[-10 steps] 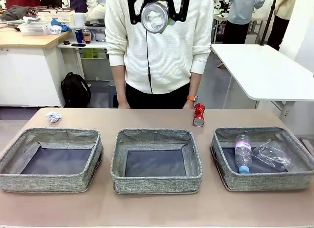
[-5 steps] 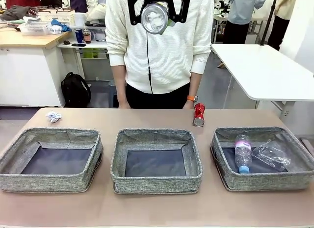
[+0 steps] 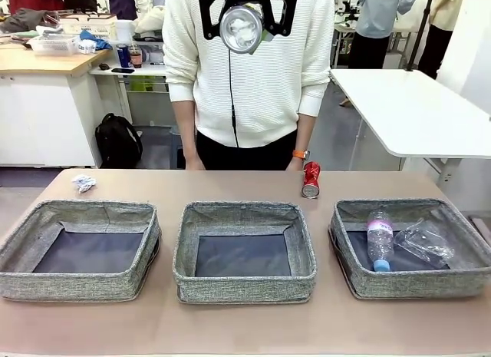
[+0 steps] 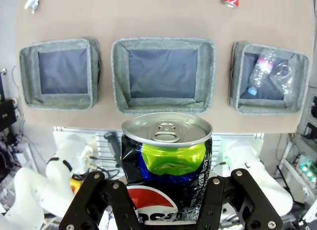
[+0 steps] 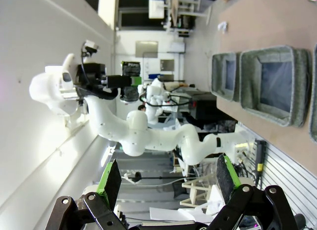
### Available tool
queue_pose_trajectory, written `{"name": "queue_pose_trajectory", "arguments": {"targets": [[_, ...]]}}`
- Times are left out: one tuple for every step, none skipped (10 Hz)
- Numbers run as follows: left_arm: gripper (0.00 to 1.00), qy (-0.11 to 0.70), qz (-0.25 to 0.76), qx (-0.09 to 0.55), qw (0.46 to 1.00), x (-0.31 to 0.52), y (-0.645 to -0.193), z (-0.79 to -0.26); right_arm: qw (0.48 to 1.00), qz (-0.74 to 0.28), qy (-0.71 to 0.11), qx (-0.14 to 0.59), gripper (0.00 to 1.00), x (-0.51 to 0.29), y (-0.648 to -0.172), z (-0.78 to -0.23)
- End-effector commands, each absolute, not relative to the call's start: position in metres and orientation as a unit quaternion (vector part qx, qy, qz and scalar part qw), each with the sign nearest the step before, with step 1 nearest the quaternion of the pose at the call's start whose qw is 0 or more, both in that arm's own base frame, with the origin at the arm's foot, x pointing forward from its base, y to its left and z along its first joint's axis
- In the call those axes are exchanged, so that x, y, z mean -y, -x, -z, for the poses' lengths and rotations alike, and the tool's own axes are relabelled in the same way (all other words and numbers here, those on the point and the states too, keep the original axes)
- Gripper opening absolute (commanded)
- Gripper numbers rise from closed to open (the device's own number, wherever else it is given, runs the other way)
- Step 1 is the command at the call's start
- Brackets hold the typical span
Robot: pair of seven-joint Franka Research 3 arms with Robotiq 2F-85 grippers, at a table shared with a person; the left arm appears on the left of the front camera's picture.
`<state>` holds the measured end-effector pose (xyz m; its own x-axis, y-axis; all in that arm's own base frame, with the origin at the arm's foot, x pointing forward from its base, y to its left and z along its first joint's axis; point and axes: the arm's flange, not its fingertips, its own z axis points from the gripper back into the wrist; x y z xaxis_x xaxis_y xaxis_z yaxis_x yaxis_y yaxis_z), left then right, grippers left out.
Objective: Sort the waste into the appropriate baskets.
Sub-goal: Place the picked waste into the Fabric basket indicated by the person.
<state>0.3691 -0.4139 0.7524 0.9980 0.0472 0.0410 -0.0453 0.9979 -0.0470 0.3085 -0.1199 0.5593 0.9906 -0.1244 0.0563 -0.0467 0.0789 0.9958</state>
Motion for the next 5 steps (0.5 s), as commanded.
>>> {"name": "queue_pose_trajectory", "arguments": {"targets": [[0.0,0.015,-0.018,0.026,0.999,0.4123,-0.3687,-0.7538,0.734,0.018,-0.676,0.064,1.0,0.1209,-0.3058,-0.5586],[0.0,0.015,-0.018,0.026,0.999,0.4123,-0.3687,-0.7538,0.734,0.018,-0.676,0.064,1.0,0.1209,-0.3058,-0.5586],[0.0,0.015,-0.018,0.026,0.999,0.4123,-0.3687,-0.7538,0.734,0.018,-0.676,0.064,1.0,0.1209,-0.3058,-0.5586],[0.0,0.015,-0.018,0.026,0.999,0.4123,-0.3687,-0.7538,0.734,0.018,-0.676,0.064,1.0,0.1209,-0.3058,-0.5586],[0.0,0.015,-0.018,0.026,0.999,0.4123,-0.3687,-0.7538,0.734,0.018,-0.676,0.064,1.0,0.1209,-0.3058,-0.5586]]}}
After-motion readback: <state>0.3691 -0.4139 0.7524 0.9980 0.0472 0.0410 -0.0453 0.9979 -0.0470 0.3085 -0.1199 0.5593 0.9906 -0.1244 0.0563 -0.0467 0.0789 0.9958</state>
